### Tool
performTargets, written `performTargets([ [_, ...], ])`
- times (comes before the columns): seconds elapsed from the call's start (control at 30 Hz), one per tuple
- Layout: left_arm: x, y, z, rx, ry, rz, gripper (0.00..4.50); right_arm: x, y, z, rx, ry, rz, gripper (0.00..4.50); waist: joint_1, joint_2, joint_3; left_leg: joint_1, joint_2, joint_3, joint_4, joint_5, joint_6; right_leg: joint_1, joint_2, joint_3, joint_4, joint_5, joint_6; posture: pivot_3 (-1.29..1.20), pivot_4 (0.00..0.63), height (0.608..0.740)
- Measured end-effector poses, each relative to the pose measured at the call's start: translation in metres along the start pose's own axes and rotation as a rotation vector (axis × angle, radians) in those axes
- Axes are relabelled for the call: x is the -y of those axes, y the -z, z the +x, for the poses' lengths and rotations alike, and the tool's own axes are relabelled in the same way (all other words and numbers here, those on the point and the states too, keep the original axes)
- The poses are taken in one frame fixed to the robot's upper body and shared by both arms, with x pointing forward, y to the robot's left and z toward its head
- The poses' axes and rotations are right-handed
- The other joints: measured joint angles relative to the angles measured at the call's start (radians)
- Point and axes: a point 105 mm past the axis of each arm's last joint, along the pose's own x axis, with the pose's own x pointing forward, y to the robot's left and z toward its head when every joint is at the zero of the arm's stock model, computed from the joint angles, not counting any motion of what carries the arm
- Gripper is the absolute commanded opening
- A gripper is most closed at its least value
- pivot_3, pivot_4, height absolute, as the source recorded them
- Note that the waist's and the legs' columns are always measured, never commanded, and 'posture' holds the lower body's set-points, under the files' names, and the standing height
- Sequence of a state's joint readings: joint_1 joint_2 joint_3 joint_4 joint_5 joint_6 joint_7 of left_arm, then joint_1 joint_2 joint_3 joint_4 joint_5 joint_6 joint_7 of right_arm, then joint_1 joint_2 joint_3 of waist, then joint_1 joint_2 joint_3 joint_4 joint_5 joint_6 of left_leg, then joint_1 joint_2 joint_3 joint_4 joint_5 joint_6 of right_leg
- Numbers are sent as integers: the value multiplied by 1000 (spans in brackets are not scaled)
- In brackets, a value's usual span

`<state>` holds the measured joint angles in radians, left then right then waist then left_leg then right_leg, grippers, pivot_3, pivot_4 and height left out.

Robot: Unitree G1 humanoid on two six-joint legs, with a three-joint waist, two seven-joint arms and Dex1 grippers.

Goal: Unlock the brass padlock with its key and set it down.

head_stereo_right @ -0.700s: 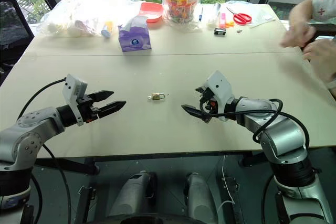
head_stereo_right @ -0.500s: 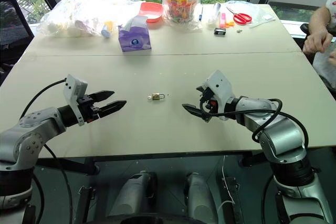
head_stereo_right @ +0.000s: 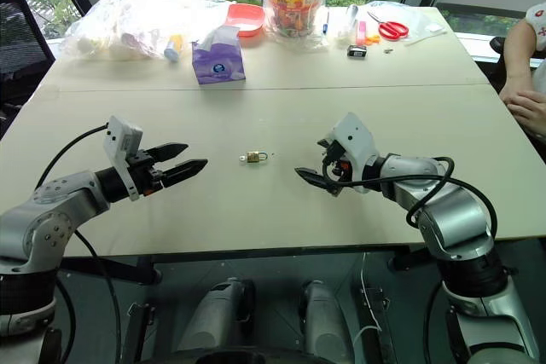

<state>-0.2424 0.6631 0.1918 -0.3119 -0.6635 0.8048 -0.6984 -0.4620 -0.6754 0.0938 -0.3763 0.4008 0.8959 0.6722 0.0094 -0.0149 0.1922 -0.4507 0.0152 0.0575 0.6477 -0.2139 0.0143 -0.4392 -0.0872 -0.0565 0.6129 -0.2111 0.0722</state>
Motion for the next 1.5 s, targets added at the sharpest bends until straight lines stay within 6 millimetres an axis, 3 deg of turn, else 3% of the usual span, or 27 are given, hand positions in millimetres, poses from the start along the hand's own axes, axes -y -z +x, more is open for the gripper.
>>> performTargets([
  [0.1, -4, 7, -6, -116, 33, 82, 3937, 2, -4, 16, -45, -24, -32, 4214, -7, 0, 0, 0, 0, 0, -1, 0, 0, -1, 1, 0, 0, 0, 0, 0, 150, 740],
  [0.27, -8, -1, -22, -218, 109, 161, 3937, -22, -20, 63, -65, -205, -106, 4214, -22, 0, 0, -3, 1, 0, -1, 0, 0, -3, 2, 0, 1, 0, 0, 0, 150, 740],
  [0.37, -6, -3, -29, -251, 143, 188, 3937, -29, -18, 83, -102, -271, -169, 4214, -21, 0, 0, -3, 0, 1, 0, 0, 0, -3, 3, 0, 0, 0, 0, 0, 150, 740],
  [0.53, -5, -2, -24, -214, 128, 182, 3937, -25, -18, 116, -139, -319, -172, 4214, -25, 0, 0, -4, 0, 1, 1, 0, 0, -3, 4, 0, 2, 1, 1, 0, 150, 740],
  [0.7, -2, 9, -19, -188, 88, 151, 3937, -18, -13, 132, -171, -348, -195, 4214, -24, 0, 0, -3, 0, 1, 1, 1, 0, -3, 5, 0, 4, 2, 3, 0, 150, 740],
  [0.77, -3, 10, -19, -188, 77, 149, 3937, -17, -12, 134, -177, -358, -216, 4214, -26, 0, 0, -1, 0, 2, 1, 1, 0, -2, 5, 0, 5, 2, 3, 0, 150, 740],
  [0.8, -3, 11, -19, -189, 72, 150, 3974, -17, -12, 135, -180, -366, -227, 3961, -27, 0, 0, 0, 0, 2, 1, 1, 0, -1, 5, 0, 6, 2, 3, 0, 150, 740],
  [0.9, -3, 15, -19, -193, 67, 142, 3989, -21, -11, 139, -180, -393, -258, 2891, -29, 0, 0, 6, 1, 2, 0, 1, -1, 2, 5, 0, 7, 1, 1, 0, 150, 740],
  [1.03, -4, 15, -20, -188, 59, 155, 3989, -27, -13, 142, -168, -413, -297, 810, -29, 0, 0, 8, 1, 1, 0, 2, -3, 3, 5, 1, 8, 1, 0, 0, 150, 740],
  [1.17, -9, 17, -18, -188, 48, 144, 3989, -28, -14, 143, -159, -410, -345, 696, -29, 1, 0, 8, 1, 1, 0, 2, -3, 3, 5, 1, 9, 1, 0, 0, 150, 740],
  [1.3, -14, 11, -4, -127, 72, 96, 3989, -24, -14, 138, -122, -374, -456, 696, -22, 1, 0, 7, 1, 1, 0, 3, -4, 2, 5, 1, 10, 1, 0, 0, 150, 740],
  [1.5, -22, -23, 23, 39, 141, -26, 3989, -6, -35, 105, 21, -264, -687, 696, -21, 0, 0, 6, 0, 1, 1, 3, -3, 2, 5, 1, 10, 3, 4, 0, 150, 740],
])
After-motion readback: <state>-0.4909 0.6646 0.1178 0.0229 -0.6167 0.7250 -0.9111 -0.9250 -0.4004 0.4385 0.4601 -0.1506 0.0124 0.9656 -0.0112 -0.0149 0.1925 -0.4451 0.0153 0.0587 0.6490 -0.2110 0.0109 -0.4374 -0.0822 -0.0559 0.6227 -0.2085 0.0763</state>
